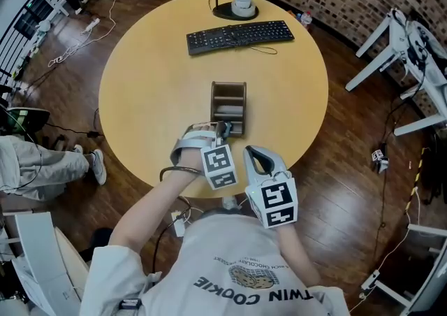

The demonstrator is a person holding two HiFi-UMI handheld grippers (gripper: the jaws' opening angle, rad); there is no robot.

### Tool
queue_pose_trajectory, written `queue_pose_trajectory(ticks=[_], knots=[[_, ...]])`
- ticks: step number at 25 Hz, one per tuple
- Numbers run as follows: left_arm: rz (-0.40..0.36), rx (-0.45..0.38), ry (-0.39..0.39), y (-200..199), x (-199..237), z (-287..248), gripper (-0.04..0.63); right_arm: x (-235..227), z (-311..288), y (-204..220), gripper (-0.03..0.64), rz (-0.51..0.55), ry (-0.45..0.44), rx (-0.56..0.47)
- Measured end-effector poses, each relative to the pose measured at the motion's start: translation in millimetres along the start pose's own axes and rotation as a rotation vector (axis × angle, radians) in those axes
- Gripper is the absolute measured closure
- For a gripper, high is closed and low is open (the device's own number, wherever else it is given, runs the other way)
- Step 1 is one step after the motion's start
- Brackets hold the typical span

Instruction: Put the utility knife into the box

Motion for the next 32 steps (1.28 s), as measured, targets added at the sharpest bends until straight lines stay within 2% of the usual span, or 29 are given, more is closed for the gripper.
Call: queue_pose_trajectory(ticks=[8,15,20,32], knots=[[0.014,-0.006,-0.014,-7.9,0.6,5.3,0.46,-1.9,10.4,1.3,0.615,-0.004,-0.01,-0.005],[0.094,-0.016,-0.092,-12.8,8.6,18.9,0.449,1.2,18.1,10.2,0.615,0.005,-0.058,-0.005],[0.131,0.005,-0.112,-15.1,4.6,38.6,0.449,10.7,30.3,10.0,0.615,0.021,-0.092,-0.01],[0.285,0.027,-0.168,-49.6,-16.2,99.9,0.451,29.0,74.6,26.6,0.615,0.048,-0.175,-0.015]])
Point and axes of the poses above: the fingertips, and each gripper's own axes: z backward along the fingers, x to its left, y out of its underside, the point moved 3 cm from there along z, backward along the fingers, and after that the axes turned 15 degrees about -y, right-handed, at the moved point
